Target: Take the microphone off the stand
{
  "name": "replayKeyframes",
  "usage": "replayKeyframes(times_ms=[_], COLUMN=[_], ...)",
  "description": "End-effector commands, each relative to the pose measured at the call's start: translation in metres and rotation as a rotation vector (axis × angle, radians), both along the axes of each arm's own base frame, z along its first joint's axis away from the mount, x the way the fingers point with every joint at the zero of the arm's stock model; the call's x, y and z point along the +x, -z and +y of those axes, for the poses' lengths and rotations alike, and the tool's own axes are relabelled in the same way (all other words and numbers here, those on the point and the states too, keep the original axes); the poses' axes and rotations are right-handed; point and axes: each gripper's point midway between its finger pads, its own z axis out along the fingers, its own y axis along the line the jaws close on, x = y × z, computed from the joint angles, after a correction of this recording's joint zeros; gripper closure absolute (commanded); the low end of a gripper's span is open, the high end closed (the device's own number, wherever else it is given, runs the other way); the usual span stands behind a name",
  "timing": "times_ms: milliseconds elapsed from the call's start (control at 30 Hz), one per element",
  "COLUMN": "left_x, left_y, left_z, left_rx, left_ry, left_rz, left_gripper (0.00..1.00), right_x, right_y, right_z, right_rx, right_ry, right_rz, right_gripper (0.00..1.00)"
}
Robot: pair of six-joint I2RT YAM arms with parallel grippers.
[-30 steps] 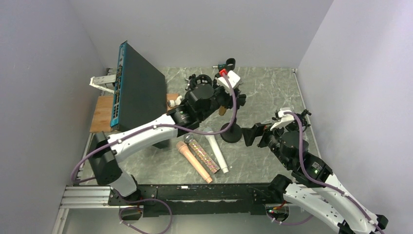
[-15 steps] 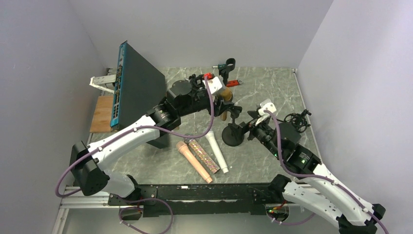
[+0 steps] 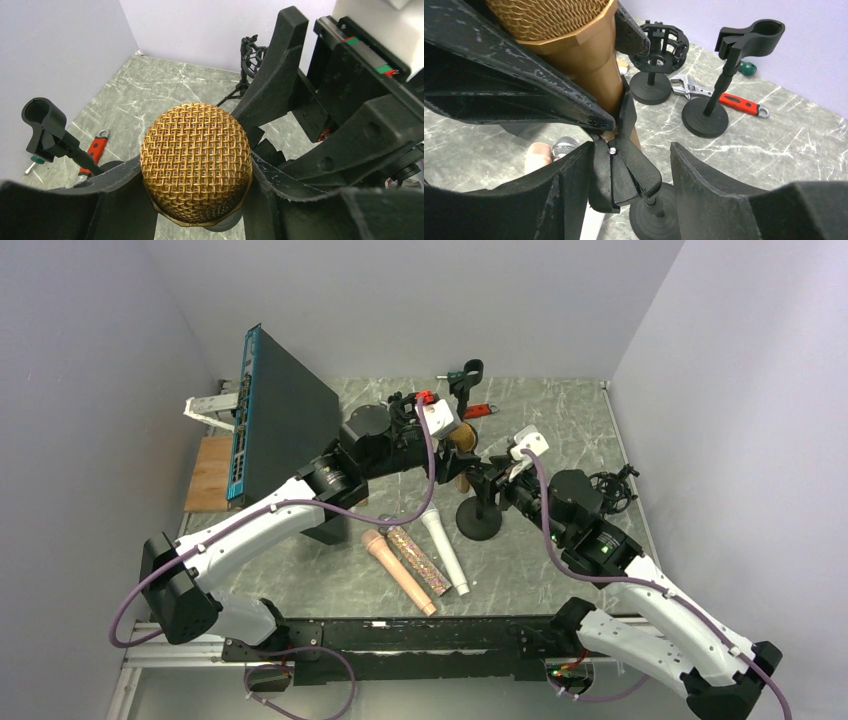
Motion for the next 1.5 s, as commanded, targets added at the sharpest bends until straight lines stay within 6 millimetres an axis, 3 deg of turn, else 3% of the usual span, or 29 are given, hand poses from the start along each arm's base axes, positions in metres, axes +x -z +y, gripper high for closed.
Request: replayKeyframes(times_ms=[0, 233, 367, 433, 600, 767, 867, 1000, 1100, 1200, 1467], left_x=[-0.012, -0.010, -0.007, -0.007, -0.004, 0.016, 0.039, 0.076, 0.088, 0.086, 0.055], left_y=[-0.023, -0.022, -0.022, -0.021, -0.023, -0.044, -0.049, -0.052, -0.058, -0.064, -0.066], left_z=[0.003, 0.003, 0.003, 0.002, 0.001, 0.008, 0.025, 0.064, 0.087, 0.107, 0.155], left_rx=[-0.053, -0.050, -0.051, -0.049, -0.044, -0.050, -0.033, -0.078, -0.100, -0.102, -0.128], left_ry=[0.037, 0.041, 0.041, 0.043, 0.039, -0.059, -0.210, -0.484, -0.606, -0.680, -0.732], left_rz=[-0.006, 0.004, 0.012, 0.017, 0.017, 0.005, 0.022, 0.086, 0.093, 0.078, -0.009], left_gripper=[1.00, 1.00, 1.00, 1.00, 1.00, 1.00, 1.00, 1.00, 1.00, 1.00, 1.00], right_x=[0.001, 0.002, 0.001, 0.000, 0.005, 0.011, 0.012, 0.008, 0.010, 0.017, 0.043], right_y=[-0.023, -0.013, -0.014, -0.012, 0.000, 0.004, 0.008, 0.004, 0.003, 0.003, -0.019], right_z=[0.001, -0.003, 0.000, 0.004, 0.014, -0.003, -0.009, -0.012, -0.018, -0.028, -0.053], right_rx=[0.035, 0.002, 0.001, -0.012, -0.070, -0.063, -0.092, -0.069, -0.046, -0.019, 0.105], right_ry=[-0.013, -0.002, -0.026, -0.045, -0.083, 0.015, 0.040, 0.036, 0.080, 0.160, 0.398], right_rz=[-0.044, -0.023, -0.025, -0.025, 0.024, 0.005, 0.021, 0.001, -0.001, 0.005, -0.023], right_gripper=[0.41, 0.39, 0.48, 1.00, 1.00, 1.00, 1.00, 1.00, 1.00, 1.00, 1.00])
